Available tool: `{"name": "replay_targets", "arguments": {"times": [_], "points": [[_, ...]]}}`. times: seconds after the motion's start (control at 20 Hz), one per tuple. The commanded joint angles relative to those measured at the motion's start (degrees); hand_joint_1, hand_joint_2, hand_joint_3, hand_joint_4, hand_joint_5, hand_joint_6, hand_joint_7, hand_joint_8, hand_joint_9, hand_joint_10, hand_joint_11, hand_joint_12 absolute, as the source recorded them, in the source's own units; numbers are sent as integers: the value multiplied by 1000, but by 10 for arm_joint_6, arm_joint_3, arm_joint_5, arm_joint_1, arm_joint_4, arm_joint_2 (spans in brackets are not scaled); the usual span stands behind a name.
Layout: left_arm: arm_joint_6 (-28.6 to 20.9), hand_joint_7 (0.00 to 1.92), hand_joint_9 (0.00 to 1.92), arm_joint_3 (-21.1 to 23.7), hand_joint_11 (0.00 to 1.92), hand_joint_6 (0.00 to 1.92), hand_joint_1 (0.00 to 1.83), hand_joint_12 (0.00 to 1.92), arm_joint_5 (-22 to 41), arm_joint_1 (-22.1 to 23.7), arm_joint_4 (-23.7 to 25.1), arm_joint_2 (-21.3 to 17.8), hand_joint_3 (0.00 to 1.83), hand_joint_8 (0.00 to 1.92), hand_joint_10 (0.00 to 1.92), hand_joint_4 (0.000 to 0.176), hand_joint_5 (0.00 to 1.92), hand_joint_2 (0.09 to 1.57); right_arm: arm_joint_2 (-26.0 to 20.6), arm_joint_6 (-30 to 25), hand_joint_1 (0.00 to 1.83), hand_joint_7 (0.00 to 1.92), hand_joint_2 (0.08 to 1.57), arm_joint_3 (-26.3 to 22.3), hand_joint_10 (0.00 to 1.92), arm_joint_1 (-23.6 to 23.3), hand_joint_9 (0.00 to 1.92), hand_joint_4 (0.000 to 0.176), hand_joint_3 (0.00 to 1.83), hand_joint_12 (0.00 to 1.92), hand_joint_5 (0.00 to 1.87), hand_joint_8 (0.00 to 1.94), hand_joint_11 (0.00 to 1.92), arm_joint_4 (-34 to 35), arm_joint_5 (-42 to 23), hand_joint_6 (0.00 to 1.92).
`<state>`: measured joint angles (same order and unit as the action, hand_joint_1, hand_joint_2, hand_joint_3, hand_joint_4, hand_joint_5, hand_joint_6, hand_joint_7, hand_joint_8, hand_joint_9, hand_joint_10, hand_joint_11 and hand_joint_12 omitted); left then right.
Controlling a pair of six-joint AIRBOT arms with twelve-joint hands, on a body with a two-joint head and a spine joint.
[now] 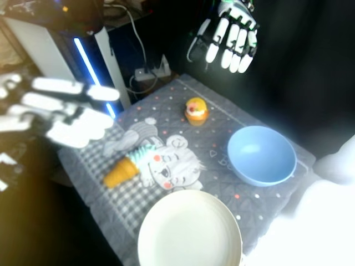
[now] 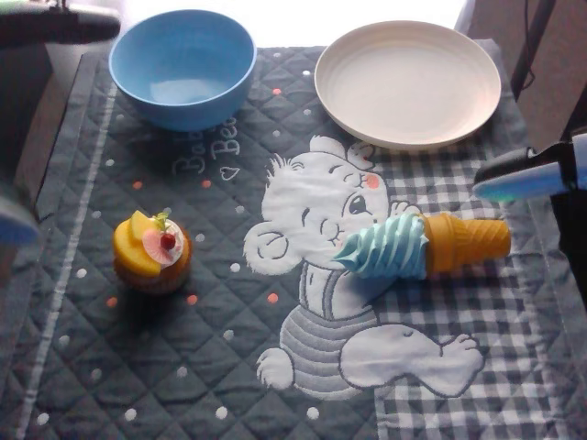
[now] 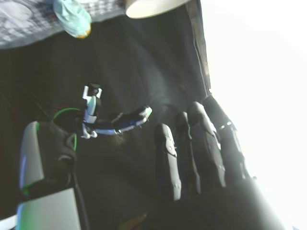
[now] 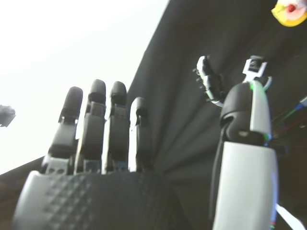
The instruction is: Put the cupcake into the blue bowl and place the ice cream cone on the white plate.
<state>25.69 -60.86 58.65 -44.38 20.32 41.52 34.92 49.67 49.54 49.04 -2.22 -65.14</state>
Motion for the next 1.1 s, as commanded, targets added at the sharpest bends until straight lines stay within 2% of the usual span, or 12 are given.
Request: {"name": "replay_targets", "arguments": {"times": [0.0,0.15,0.3,0.4,0.45,0.55,0.6,0.7,0.8,0.85,0.95,1.05], "points": [[-10,391,401,-2,48,0,2,838,52,11,-15,7,9,1,6,0,317,847,2,-2,676,51,635,2,8,-14,89,54,6,382,0,2,0,5,-46,0],[-35,378,455,-9,69,1,97,971,23,24,15,20,0,0,3,0,301,795,20,-2,759,74,631,9,1,-40,71,31,0,300,0,4,0,-26,3,0],[-72,387,427,-19,225,0,587,556,-10,34,55,31,6,1,2,0,242,719,37,-8,724,163,690,15,2,-49,155,27,0,505,0,2,0,-42,41,0],[-100,166,223,-24,192,0,657,285,-39,42,87,37,1,0,0,0,111,700,55,-56,687,142,730,32,3,-49,130,0,5,440,0,2,0,-60,69,0],[-109,143,220,-25,212,0,654,290,-47,42,97,38,4,3,9,25,81,709,66,-85,676,148,720,42,2,-49,125,10,0,391,0,3,0,-71,86,0],[-141,212,269,-33,247,0,604,307,-67,42,126,46,2,9,13,23,69,720,89,-111,720,147,694,57,7,-49,104,28,0,171,0,9,0,-91,122,0],[-151,235,279,-38,240,10,625,307,-74,42,138,51,2,13,12,3,91,725,95,-113,756,148,661,60,2,-49,96,34,0,82,0,5,0,-95,130,0],[-179,260,309,-48,255,1,659,350,-94,44,168,63,0,2,5,19,102,725,112,-113,759,164,657,68,9,-49,115,32,0,78,0,8,35,-98,148,0],[-197,260,324,-53,263,7,692,370,-112,47,190,71,0,0,6,0,125,725,125,-118,745,144,669,74,2,-49,104,37,2,97,0,0,74,-98,161,0],[-205,254,318,-55,221,3,706,466,-119,48,200,75,0,1,1,0,150,728,130,-120,756,148,691,75,8,-48,121,20,11,111,0,3,105,-97,165,0],[-224,310,371,-62,136,0,636,720,-129,51,217,83,1,0,0,2,163,712,138,-121,739,161,691,78,16,-48,148,29,7,126,0,7,141,-96,175,0],[-246,314,376,-70,24,0,652,958,-142,60,243,94,0,1,4,0,167,722,147,-123,730,166,702,83,11,-40,144,12,10,125,0,7,143,-89,183,0]]}}
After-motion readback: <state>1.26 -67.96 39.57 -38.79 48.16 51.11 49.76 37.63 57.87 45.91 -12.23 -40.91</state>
